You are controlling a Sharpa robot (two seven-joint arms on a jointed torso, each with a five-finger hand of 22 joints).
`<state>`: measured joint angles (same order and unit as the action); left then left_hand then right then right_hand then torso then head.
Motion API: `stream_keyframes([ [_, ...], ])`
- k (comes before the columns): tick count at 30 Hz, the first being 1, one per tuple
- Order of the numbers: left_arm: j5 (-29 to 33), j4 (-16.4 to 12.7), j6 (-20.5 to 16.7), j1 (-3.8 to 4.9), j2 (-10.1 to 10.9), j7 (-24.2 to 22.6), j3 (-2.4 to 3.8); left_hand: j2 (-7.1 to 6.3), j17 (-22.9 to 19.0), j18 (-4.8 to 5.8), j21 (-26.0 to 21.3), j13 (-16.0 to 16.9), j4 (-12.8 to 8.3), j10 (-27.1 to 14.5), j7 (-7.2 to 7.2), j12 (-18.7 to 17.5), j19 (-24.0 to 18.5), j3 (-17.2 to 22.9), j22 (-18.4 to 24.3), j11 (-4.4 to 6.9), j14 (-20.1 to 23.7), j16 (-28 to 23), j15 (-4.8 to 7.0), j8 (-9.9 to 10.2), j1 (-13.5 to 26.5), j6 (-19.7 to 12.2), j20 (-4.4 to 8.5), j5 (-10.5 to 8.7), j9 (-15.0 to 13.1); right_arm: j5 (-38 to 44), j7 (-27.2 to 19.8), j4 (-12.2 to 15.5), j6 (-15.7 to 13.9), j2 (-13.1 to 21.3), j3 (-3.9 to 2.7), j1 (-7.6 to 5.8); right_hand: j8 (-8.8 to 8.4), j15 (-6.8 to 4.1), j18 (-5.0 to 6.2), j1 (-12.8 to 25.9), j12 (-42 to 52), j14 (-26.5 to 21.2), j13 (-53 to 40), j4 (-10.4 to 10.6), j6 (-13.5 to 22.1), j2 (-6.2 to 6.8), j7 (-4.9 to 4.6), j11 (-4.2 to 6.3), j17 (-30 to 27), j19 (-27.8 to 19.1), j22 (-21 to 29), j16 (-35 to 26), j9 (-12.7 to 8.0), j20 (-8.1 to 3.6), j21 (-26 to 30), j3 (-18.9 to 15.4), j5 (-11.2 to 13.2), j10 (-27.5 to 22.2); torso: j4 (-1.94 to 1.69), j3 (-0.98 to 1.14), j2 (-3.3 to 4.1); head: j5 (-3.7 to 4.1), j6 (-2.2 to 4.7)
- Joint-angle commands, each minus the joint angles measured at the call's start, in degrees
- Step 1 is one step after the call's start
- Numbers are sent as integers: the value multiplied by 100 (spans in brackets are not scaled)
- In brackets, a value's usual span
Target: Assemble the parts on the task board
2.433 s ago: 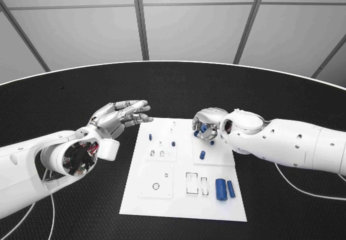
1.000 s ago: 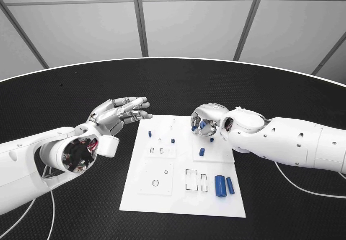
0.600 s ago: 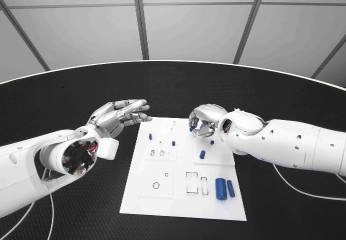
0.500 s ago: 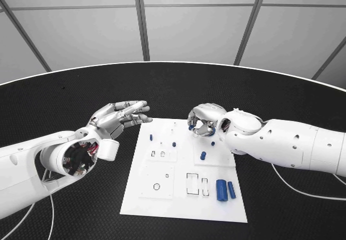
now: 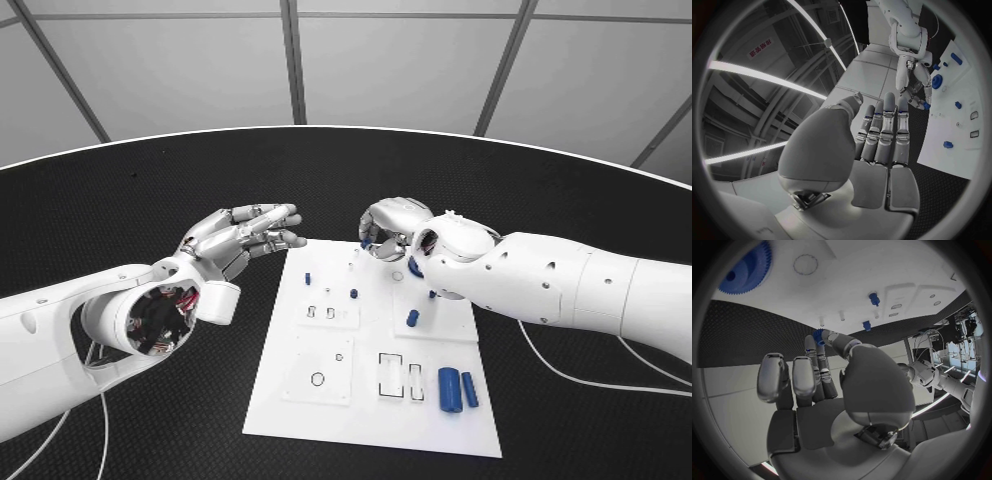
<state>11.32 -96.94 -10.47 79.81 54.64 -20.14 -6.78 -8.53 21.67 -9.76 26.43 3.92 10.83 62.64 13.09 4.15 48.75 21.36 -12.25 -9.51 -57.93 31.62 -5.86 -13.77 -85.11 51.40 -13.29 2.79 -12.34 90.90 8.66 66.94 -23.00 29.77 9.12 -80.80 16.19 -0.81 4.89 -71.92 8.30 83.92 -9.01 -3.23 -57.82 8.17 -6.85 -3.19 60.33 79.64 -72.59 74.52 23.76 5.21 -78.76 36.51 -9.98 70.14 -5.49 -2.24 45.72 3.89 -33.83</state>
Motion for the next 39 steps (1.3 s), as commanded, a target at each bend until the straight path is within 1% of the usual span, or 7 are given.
stream_keyframes([
  [1, 0, 6, -4, 18, -20, 0, 0, 2, 5, -60, 24, 4, 3, -37, 9, -20, -46, 27, -7, 10, 39, 28, 1, 29, 46, -29, -3, 8, -8, 0, -16, -86, 21, -99, -7, -2, 41, -42, -86, 12, -2, 84, -4, 10, -10, -33, 2, 0, 5, 24, -5, 26, 3, -27, -32, -38, -23, 20, -21, -29, 33, 3, 29],
  [10, 0, 9, -6, 42, -53, 3, 0, 0, 5, -59, 24, 4, 0, -39, 9, -21, -50, 31, -7, 9, 46, 27, 0, 30, 47, -30, -4, 8, -9, 0, -34, -244, 91, -232, -13, -3, 37, -41, -86, 14, -8, 84, -5, 12, -1, -33, -2, -3, -1, 24, -4, 25, 4, -28, -31, -38, -32, 14, -45, -35, 73, 10, 53],
  [14, 0, 9, -7, 49, -58, 4, 0, 0, 5, -59, 24, 4, 0, -39, 9, -21, -50, 31, -7, 9, 46, 27, 0, 30, 47, -30, -4, 8, -9, 0, -28, -290, 144, -253, -13, -4, 37, -41, -86, 14, -8, 84, -5, 12, -1, -33, -2, -3, -1, 24, -4, 25, 4, -28, -31, -38, -32, 14, -40, -40, 70, 7, 34],
  [22, 0, 16, -8, 54, -68, 7, 0, -1, 5, -59, 24, 4, -2, -40, 9, -22, -52, 34, -7, 9, 51, 25, 0, 30, 47, -30, -4, 9, -9, 0, -11, -320, 217, -253, -13, -4, 34, -40, -84, 15, -12, 84, -5, 13, 4, -35, -4, -5, -6, 18, 5, 23, 5, -28, -25, -38, -36, 12, -39, -33, 55, 12, 0],
  [27, 0, 23, -5, 55, -74, 8, 0, -1, 5, -59, 24, 4, -2, -40, 9, -22, -52, 34, -7, 9, 51, 25, 0, 30, 47, -30, -4, 9, -9, 0, -13, -319, 273, -256, -13, -3, 34, -40, -84, 15, -12, 84, -5, 13, 4, -35, -4, -5, -6, 18, 5, 23, 5, -28, -25, -38, -36, 12, -39, -39, 45, 7, -17],
  [36, 0, 21, -1, 55, -92, 11, 0, -1, 5, -59, 24, 4, -2, -40, 9, -22, -52, 34, -7, 9, 51, 25, 0, 30, 47, -30, -4, 9, -9, -1, 2, -393, 347, -295, -12, -3, 29, -37, -83, 20, -17, 83, -6, 17, 14, -36, -9, -9, -14, 16, 8, 21, 5, -27, -22, -39, -42, 7, -65, -55, 45, 19, -34],
  [39, 0, 22, 3, 56, -98, 13, 0, -1, 5, -59, 24, 4, -2, -40, 9, -22, -52, 34, -7, 9, 51, 25, 0, 30, 47, -30, -4, 9, -9, -1, -1, -423, 355, -317, -11, -2, 29, -37, -82, 20, -18, 82, -6, 17, 15, -37, -9, -9, -15, 14, 12, 20, 5, -27, -19, -38, -43, 7, -64, -56, 48, 12, -43],
])
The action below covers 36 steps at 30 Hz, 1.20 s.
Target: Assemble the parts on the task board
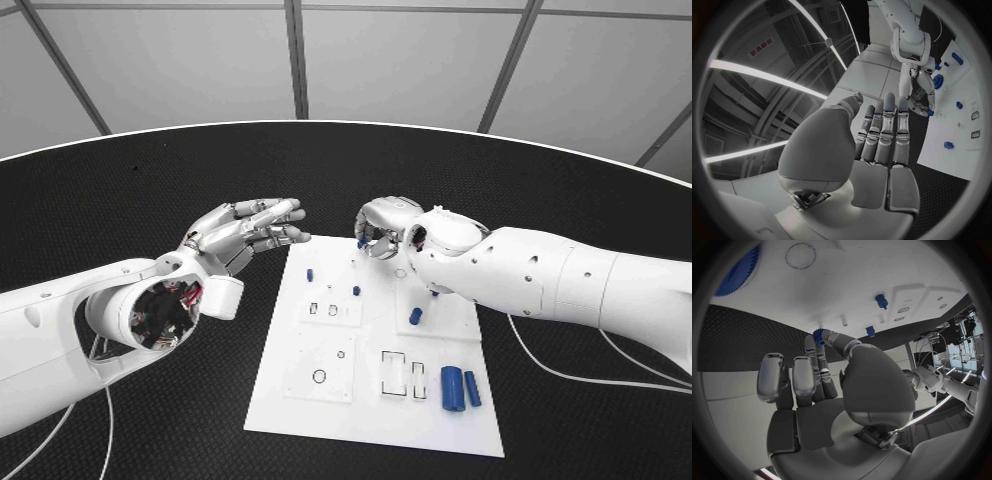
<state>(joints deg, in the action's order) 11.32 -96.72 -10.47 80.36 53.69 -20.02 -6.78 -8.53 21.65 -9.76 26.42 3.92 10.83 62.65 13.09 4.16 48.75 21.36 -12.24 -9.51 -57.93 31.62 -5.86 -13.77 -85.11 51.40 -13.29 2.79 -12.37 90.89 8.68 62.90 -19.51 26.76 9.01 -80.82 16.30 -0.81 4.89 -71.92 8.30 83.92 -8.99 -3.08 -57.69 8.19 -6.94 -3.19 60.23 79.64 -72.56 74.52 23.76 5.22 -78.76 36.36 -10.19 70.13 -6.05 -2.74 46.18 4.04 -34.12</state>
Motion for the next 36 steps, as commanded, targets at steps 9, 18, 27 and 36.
stream_keyframes([
  [9, 0, -5, 3, 6, -8, 6, 0, -1, 8, -58, 24, 4, -2, -40, 9, -22, -52, 34, -8, 9, 51, 25, -1, 30, 47, -31, -5, 8, -6, 0, -26, -67, 51, -75, 1, 2, 14, -36, -82, 19, -22, 82, -8, 2, 9, -42, -2, -11, -6, 13, 10, 21, 5, -27, -19, -21, -26, 3, -9, -1, 0, -24, -51],
  [18, 0, -7, 4, 13, 0, 10, 0, -1, 8, -58, 24, 4, -2, -40, 9, -22, -52, 34, -8, 9, 51, 25, -1, 30, 47, -31, -5, 8, -6, 0, -32, -97, 128, -101, 2, 3, 14, -36, -82, 19, -22, 82, -8, 2, 9, -42, -2, -11, -6, 13, 10, 21, 5, -27, -19, -21, -26, 3, -8, 0, -12, -33, -88],
  [27, -1, 4, 7, 15, -3, 14, 0, -1, 8, -58, 24, 4, -2, -40, 9, -22, -52, 34, -8, 9, 51, 25, -1, 30, 47, -31, -5, 8, -6, 0, -20, -103, 143, -87, 3, 3, 11, -34, -82, 23, -27, 80, -9, 5, 17, -44, -6, -14, -12, 11, 12, 18, 7, -26, -16, -22, -28, -1, -12, -4, -17, -26, -101],
  [36, -1, 6, 15, 16, -3, 23, 0, -1, 8, -58, 24, 4, -2, -40, 9, -22, -52, 34, -8, 9, 51, 25, -1, 30, 47, -31, -5, 8, -6, 0, -5, -99, 125, -91, 3, 3, 8, -31, -82, 28, -31, 78, -10, 8, 24, -45, -9, -18, -18, 10, 11, 16, 9, -25, -15, -25, -30, -4, -19, -12, -17, -11, -106],
])
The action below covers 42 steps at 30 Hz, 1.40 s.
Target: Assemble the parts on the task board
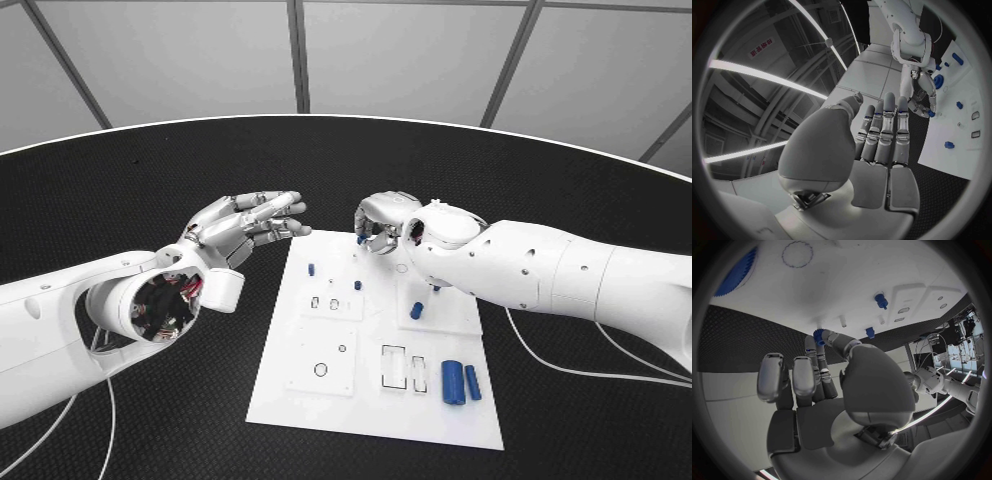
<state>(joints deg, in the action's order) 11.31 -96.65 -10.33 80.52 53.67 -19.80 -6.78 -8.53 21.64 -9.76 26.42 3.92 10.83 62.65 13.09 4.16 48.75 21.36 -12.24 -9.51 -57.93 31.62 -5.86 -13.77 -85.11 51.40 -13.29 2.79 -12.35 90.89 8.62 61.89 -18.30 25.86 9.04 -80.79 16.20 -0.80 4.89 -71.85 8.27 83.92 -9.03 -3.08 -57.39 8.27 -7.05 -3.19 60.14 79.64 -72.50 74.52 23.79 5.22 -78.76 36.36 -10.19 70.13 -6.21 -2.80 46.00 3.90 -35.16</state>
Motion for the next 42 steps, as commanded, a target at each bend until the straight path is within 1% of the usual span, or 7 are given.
stream_keyframes([
  [1, 0, -2, 2, 0, -1, 2, 0, -1, 9, -59, 24, 4, -2, -40, 9, -22, -52, 34, -8, 9, 51, 25, 0, 30, 47, -31, -4, 9, -7, 0, 2, 2, 8, -1, 0, 0, 17, -31, -82, 20, -29, 79, -6, 8, -6, -53, 2, -18, -9, 10, 5, 16, 6, -25, -15, -25, -30, -3, -3, -6, 2, 4, -5],
  [9, 0, 3, 2, 0, 3, 7, 0, -9, 12, -58, 27, 6, -20, -45, 13, -26, -69, 64, -7, 5, 77, 26, -5, 32, 60, -35, -9, 8, -11, 0, 0, 12, 13, 11, 0, 0, 17, -31, -82, 20, -29, 79, -6, 8, -6, -53, 2, -18, -9, 10, 5, 16, 6, -25, -15, -25, -30, -3, -5, -6, -7, -10, -20],
  [20, 0, 8, 6, 1, -1, 16, 0, -11, 13, -58, 28, 6, -21, -46, 13, -27, -71, 66, -7, 4, 78, 26, -6, 33, 63, -36, -9, 8, -12, 0, 46, 16, -15, 8, 1, 0, -13, -17, -82, 55, -66, 76, -7, 23, 50, -25, -15, -37, -5, 6, 7, 22, 6, -15, -6, -47, -17, -47, -15, -9, -10, 3, -11],
  [26, 0, 5, 11, 1, -1, 22, 0, -15, 14, -58, 29, 6, -22, -47, 14, -27, -73, 67, -7, 3, 80, 27, -7, 33, 68, -37, -10, 7, -12, 0, 65, 11, 10, -3, 1, 0, -37, -7, -81, 67, -91, 75, -5, 29, 91, -14, -26, -50, -3, 3, 9, 24, 2, -8, -1, -49, -16, -82, -11, -15, -7, 0, -13],
  [32, 0, 1, 14, 1, 5, 26, 0, -15, 14, -58, 29, 6, -22, -47, 14, -27, -73, 67, -7, 3, 80, 27, -7, 33, 68, -37, -10, 7, -12, 0, 100, -6, 72, -4, 1, 0, -37, -7, -81, 67, -91, 75, -5, 29, 91, -14, -26, -50, -3, 3, 9, 24, 2, -8, -1, -49, -16, -82, -15, -7, -4, -4, -16],
  [37, 0, -2, 11, 1, 8, 26, 0, -15, 14, -58, 29, 6, -22, -47, 14, -27, -73, 67, -7, 3, 80, 27, -7, 33, 68, -37, -10, 7, -12, 0, 120, -23, 110, -8, 2, 1, -42, -4, -81, 68, -95, 73, -5, 30, 98, -12, -29, -52, -8, 3, 9, 22, 2, -6, 0, -48, -16, -88, -12, -12, -8, -2, -28],
  [42, 0, -5, 14, 1, 2, 27, 0, -15, 14, -58, 29, 6, -22, -47, 14, -27, -73, 67, -7, 3, 80, 27, -7, 33, 68, -37, -10, 7, -12, 0, 124, -39, 141, -32, 2, 1, -42, -4, -81, 68, -95, 73, -5, 30, 98, -12, -29, -52, -8, 3, 9, 22, 2, -6, 0, -48, -16, -88, -15, -7, -9, 3, -25],
])
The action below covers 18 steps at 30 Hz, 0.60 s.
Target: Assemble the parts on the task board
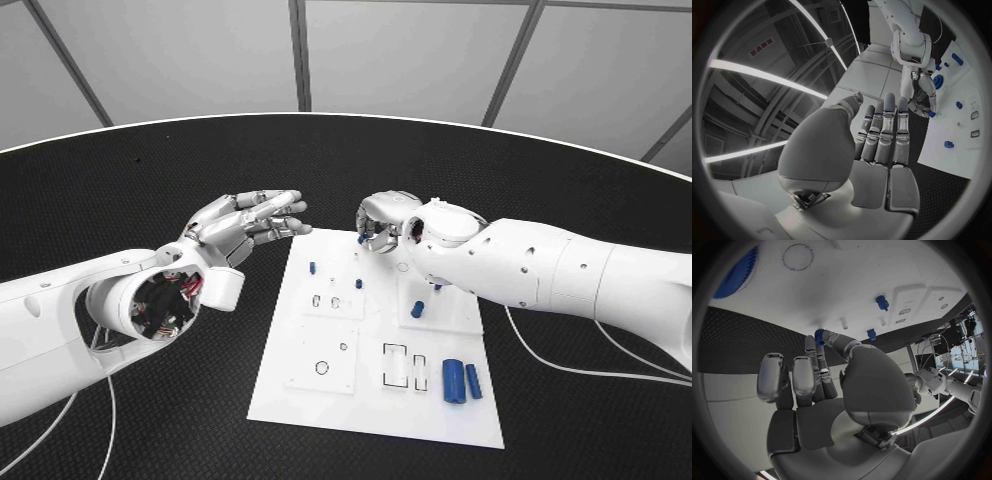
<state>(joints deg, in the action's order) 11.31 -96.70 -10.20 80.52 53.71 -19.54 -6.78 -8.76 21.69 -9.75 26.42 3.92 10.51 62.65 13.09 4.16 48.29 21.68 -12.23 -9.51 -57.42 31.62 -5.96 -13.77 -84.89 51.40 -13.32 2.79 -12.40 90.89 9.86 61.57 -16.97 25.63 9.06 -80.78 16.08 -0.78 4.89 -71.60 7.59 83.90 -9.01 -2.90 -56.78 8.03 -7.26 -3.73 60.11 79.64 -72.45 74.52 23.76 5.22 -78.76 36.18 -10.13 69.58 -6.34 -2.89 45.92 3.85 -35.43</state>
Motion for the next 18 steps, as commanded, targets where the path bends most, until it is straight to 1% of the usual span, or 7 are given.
stream_keyframes([
  [1, 0, -1, 2, 0, -2, 0, 0, 8, 8, -59, 29, 6, 9, -47, 14, -27, -27, 36, -8, 3, 28, 27, 2, 33, 46, -37, -7, 7, -8, 0, 1, -11, 10, -14, 0, 1, -29, -7, -81, 44, -27, 75, -7, 12, 36, 12, -7, 2, -6, 3, 5, 22, 6, -6, 0, -31, -22, -33, -2, 3, -1, 9, 2],
  [9, 0, -1, -4, 0, 2, 2, 0, 8, 8, -59, 29, 6, 9, -47, 14, -27, -27, 36, -8, 3, 28, 27, 2, 33, 46, -37, -7, 7, -8, 0, -5, -34, 32, -32, 2, 4, -30, -3, -82, 44, -29, 74, -11, 17, 37, 0, -10, 0, -10, 5, 1, 21, 8, -2, -1, -26, -26, -32, -2, -7, -3, 2, -11],
  [12, 0, 0, -6, 0, 2, 2, 0, 8, 8, -59, 29, 6, 9, -47, 14, -27, -27, 36, -8, 3, 28, 27, 2, 33, 46, -37, -7, 7, -8, 0, -24, -32, 23, -35, 2, 5, -39, 0, -79, 51, -36, 72, -12, 19, 51, 11, -15, -4, -18, -2, 11, 18, 7, 1, 8, -31, -25, -40, 3, -6, -7, -1, -20],
  [14, 0, 0, -5, 0, 1, 3, 0, 8, 8, -59, 29, 6, 9, -47, 14, -27, -27, 36, -8, 3, 28, 27, 2, 33, 46, -37, -7, 7, -8, 0, -49, -35, 13, -38, 2, 6, -171, 29, -77, 93, -90, 64, -5, 38, 257, 68, -62, -37, -36, -14, 23, 13, -38, 19, 24, -30, -21, -119, 3, -8, -9, 1, -21],
  [16, 0, 3, -4, 0, 0, 4, 0, 8, 8, -59, 29, 6, 9, -47, 14, -27, -27, 36, -8, 3, 28, 27, 2, 33, 46, -37, -7, 7, -8, 0, -66, -40, -1, -39, 2, 6, -375, 100, -58, 183, -230, 33, 46, 79, 562, 195, -150, -117, -129, -71, 109, -34, -113, 68, 95, -33, -23, -344, 2, -7, -11, 2, -21],
  [17, 0, 4, -4, 0, -1, 4, 0, 8, 8, -59, 29, 6, 9, -47, 14, -27, -27, 36, -8, 3, 28, 27, 2, 33, 46, -37, -7, 7, -8, 0, -76, -40, -8, -38, 3, 6, -392, 102, -57, 188, -237, 32, 49, 80, 589, 204, -154, -120, -133, -74, 114, -36, -119, 71, 100, -33, -23, -355, 3, -7, -13, 3, -23],
  [18, 0, 5, -3, 0, -1, 4, 0, 8, 8, -59, 29, 6, 9, -47, 14, -27, -27, 36, -8, 3, 28, 27, 2, 33, 46, -37, -7, 7, -8, 0, -85, -39, -16, -36, 3, 6, -514, 114, -47, 216, -285, 19, 68, 92, 785, 271, -156, -138, -166, -97, 147, -51, -164, 99, 132, -35, -21, -431, 3, -7, -14, 5, -21],
])
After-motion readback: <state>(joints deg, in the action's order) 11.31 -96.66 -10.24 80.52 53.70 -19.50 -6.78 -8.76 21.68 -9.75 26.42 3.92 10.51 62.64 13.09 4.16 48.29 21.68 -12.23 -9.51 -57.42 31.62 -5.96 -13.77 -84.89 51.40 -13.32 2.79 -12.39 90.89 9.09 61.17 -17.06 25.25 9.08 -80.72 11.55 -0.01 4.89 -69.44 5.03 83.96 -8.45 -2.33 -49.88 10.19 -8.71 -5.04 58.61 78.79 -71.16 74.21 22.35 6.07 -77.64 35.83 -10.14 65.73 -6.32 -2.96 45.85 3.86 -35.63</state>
